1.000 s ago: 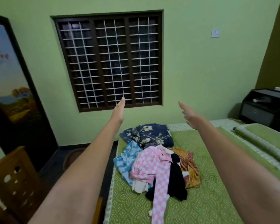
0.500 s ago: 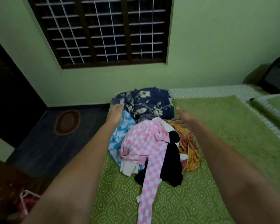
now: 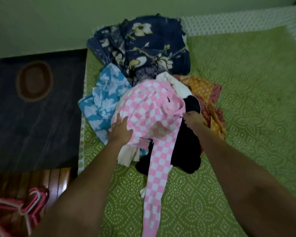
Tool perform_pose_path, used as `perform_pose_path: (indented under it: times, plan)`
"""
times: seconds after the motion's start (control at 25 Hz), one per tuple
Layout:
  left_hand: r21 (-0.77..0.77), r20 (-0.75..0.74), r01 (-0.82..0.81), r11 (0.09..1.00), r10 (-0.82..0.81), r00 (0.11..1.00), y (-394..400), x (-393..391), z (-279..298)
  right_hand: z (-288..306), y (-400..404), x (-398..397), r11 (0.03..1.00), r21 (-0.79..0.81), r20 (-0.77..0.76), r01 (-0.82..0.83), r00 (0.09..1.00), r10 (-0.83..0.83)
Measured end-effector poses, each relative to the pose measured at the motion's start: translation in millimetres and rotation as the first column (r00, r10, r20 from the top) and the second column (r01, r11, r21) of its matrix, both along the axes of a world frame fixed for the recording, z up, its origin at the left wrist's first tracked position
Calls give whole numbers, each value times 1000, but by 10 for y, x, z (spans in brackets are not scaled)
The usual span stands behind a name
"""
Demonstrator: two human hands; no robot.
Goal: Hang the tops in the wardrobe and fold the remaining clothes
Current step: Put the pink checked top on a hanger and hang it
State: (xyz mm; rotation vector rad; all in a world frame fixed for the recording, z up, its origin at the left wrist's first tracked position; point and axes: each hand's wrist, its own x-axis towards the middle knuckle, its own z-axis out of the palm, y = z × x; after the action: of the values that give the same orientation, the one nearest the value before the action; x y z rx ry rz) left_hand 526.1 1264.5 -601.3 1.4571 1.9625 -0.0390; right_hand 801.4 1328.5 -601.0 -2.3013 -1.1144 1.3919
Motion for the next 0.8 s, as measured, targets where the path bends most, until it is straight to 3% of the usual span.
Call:
perform_pose_path:
  times: [0.2,0.32,0.4,0.44,0.52,0.6,0.68,0.8]
  plan:
    - [-56,-4,120,991,-120,993,216,-105,-699,-601,477,-208,995,27,220,93,971,-97]
    - [-29,-12,147,989,-148,989,186,-126,-880,-712,588,-230,1000,-3,381,19,924,-16]
    - [-39,-40,147,988,-148,988,181,-128,-853,-680,645,-193,998,64,387,19,921,-42]
    - [-47,-61,135,990,-138,989,203,-119,-785,-610,661,-194,995,91,341,48,937,-76]
    - [23,-73,81,996,-79,994,283,-95,-634,-399,690,-244,985,67,84,157,983,-163]
    - [191,68,-37,981,25,997,378,4,-319,-120,683,-344,985,15,-189,170,968,-164]
    - [316,191,-132,940,74,979,466,138,129,238,597,-491,994,109,-291,15,956,18]
    - [465,165,14,885,-103,981,542,318,861,937,366,-709,866,321,-240,-382,852,465]
